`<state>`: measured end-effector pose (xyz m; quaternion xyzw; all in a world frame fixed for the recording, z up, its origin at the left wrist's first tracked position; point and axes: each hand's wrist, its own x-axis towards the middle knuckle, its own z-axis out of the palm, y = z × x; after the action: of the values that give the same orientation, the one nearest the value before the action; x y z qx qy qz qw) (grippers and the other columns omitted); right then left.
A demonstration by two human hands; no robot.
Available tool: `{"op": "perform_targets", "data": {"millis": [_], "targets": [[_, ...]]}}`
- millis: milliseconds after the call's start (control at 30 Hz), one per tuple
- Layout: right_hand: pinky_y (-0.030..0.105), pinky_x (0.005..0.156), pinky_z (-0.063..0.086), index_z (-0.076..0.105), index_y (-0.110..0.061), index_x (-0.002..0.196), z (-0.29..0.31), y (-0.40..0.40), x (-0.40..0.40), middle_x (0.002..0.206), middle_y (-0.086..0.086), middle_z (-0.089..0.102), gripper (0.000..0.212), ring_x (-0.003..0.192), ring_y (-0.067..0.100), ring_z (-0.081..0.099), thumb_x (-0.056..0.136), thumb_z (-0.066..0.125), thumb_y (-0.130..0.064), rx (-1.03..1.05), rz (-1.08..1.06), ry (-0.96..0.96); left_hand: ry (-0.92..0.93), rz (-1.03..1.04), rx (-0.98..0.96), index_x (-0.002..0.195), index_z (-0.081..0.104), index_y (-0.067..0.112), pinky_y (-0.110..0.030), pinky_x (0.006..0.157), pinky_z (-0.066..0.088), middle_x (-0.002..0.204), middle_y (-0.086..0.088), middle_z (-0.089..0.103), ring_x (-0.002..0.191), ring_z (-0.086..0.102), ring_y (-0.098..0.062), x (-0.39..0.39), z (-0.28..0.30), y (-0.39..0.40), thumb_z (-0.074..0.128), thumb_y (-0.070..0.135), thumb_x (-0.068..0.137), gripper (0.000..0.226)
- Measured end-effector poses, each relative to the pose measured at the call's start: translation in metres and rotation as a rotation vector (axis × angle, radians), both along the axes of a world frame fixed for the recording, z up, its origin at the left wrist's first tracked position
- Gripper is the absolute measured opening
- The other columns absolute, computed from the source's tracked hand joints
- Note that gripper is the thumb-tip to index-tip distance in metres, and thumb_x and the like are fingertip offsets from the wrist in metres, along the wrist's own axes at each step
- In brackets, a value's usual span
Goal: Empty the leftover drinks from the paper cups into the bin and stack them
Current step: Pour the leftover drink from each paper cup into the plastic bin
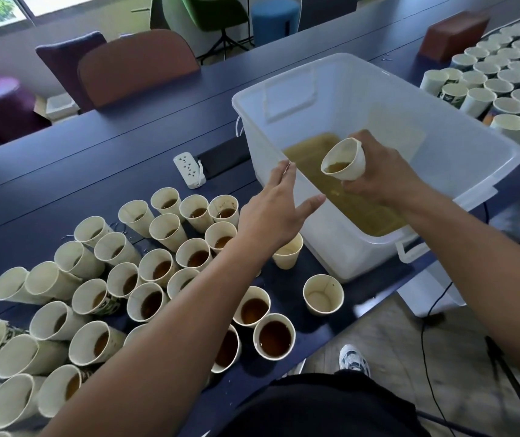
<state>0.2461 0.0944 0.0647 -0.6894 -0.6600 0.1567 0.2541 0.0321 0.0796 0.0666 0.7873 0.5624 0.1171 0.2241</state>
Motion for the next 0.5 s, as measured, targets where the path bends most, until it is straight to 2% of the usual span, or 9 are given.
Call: {"op": "perform_targets", "data": {"millis": [100,167,367,500], "targets": [[0.033,0.072,0.036,0.044,-0.019,0.129,-0.0012,0.0009,0.0006,0.103,-0.001,0.051,0.065,0.090,0.024,0.047,0.076,0.080,-0.021,0.002,0.005,-0.076,-0.027,0.013,-0.010,0.162,0.015,0.024,-0.049,0.107,0.044,0.168,0.017,0.009,0.147,0.034,-0.019,-0.0002,0.0000,-0.0005,0.047,0.067,0.096,0.084],[0.033,0.073,0.035,0.045,-0.018,0.129,-0.0019,0.0005,-0.0003,0.102,0.000,0.049,0.064,0.090,0.023,0.045,0.076,0.080,-0.024,0.004,0.006,-0.126,-0.030,0.019,-0.010,0.162,0.015,0.025,-0.048,0.108,0.044,0.168,0.017,0.010,0.148,0.034,-0.018,0.0007,0.0005,-0.0012,0.048,0.066,0.096,0.084],[0.041,0.078,0.043,0.047,-0.019,0.127,-0.0042,-0.0008,-0.0024,0.112,0.011,0.060,0.063,0.099,0.034,0.056,0.075,0.082,-0.027,0.005,0.022,-0.239,0.002,0.028,-0.019,0.162,0.015,0.025,-0.049,0.107,0.045,0.168,0.016,0.010,0.147,0.035,-0.020,0.0017,0.0015,-0.0001,0.048,0.066,0.096,0.085],[0.048,0.087,0.046,0.046,-0.020,0.127,-0.0054,-0.0028,-0.0041,0.116,0.010,0.062,0.062,0.102,0.035,0.058,0.078,0.081,-0.032,0.020,0.041,-0.297,0.003,0.032,-0.033,0.162,0.013,0.025,-0.050,0.106,0.045,0.169,0.015,0.008,0.148,0.033,-0.019,0.0028,0.0030,-0.0017,0.049,0.065,0.096,0.085]]}}
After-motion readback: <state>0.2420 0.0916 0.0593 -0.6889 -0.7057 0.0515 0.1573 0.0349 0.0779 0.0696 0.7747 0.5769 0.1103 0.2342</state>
